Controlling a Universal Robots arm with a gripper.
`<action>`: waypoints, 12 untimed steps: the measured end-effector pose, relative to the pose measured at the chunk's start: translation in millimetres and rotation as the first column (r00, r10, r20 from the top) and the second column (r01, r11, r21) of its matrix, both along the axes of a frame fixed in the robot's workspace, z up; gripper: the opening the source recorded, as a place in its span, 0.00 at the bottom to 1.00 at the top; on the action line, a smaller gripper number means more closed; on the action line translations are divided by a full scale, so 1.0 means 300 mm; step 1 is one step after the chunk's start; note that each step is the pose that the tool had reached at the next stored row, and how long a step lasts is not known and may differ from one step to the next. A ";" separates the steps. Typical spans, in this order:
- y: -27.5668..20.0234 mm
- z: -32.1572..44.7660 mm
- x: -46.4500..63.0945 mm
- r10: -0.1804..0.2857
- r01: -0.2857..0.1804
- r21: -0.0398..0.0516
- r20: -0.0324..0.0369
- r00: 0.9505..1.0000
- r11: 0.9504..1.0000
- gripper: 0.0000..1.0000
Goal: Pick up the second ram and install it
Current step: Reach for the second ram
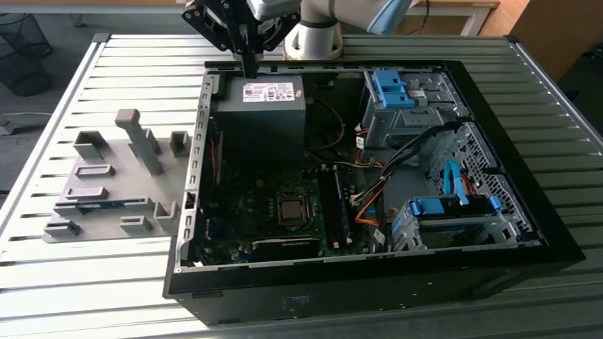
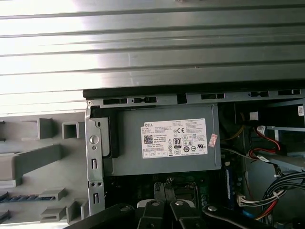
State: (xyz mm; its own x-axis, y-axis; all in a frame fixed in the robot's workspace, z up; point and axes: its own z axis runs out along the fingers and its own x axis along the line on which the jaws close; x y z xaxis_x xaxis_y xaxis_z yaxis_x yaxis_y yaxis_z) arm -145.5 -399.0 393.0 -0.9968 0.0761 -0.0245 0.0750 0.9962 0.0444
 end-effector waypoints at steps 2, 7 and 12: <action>0.000 0.000 -0.003 0.000 0.000 0.000 0.000 1.000 1.000 0.11; 0.000 -0.001 -0.008 0.000 0.000 0.000 0.000 1.000 1.000 0.11; 0.000 -0.001 -0.012 0.000 0.000 0.000 0.000 1.000 1.000 0.11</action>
